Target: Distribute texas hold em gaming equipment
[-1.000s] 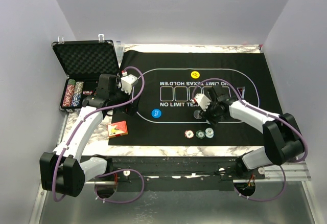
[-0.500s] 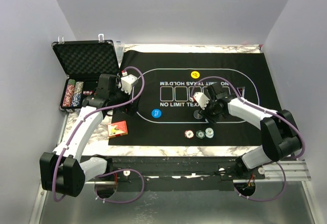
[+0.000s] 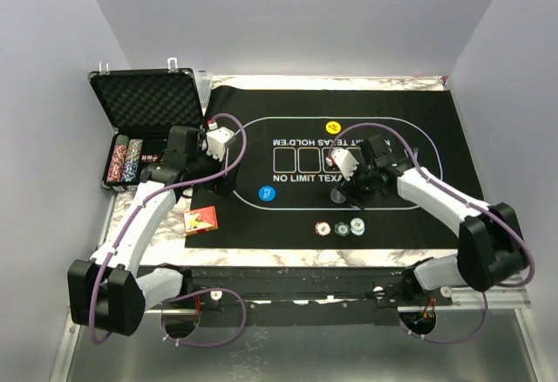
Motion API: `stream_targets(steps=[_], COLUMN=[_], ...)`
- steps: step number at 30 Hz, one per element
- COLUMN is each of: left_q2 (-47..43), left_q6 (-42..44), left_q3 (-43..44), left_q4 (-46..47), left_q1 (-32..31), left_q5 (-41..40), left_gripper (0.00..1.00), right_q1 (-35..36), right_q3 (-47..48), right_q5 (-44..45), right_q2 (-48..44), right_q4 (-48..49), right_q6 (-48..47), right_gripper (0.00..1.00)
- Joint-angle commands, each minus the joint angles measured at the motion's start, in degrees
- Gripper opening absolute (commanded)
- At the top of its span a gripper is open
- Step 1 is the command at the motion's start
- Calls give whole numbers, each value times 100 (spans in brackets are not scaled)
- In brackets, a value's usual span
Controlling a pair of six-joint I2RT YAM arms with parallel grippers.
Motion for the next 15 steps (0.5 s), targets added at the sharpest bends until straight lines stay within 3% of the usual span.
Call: stream_targets(steps=[1, 4, 6, 15], left_q2=[-145, -136, -119, -108], left_q6=[79, 61, 55, 44], left_q3=[-64, -34, -24, -14], left_q4=[49, 46, 49, 45], left_q1=[35, 30, 32, 30], left_q5=[89, 105, 137, 118], left_gripper=[99, 99, 99, 99], right_q1=[-8, -6, -8, -1], right_q3=[183, -22, -202, -530], right_q5=[-591, -546, -472, -305], right_q2=[-508, -562, -605, -439], right_q4=[-1024, -1367, -1337, -984], right_q6=[-179, -178, -140, -5], right_gripper=[65, 82, 86, 86])
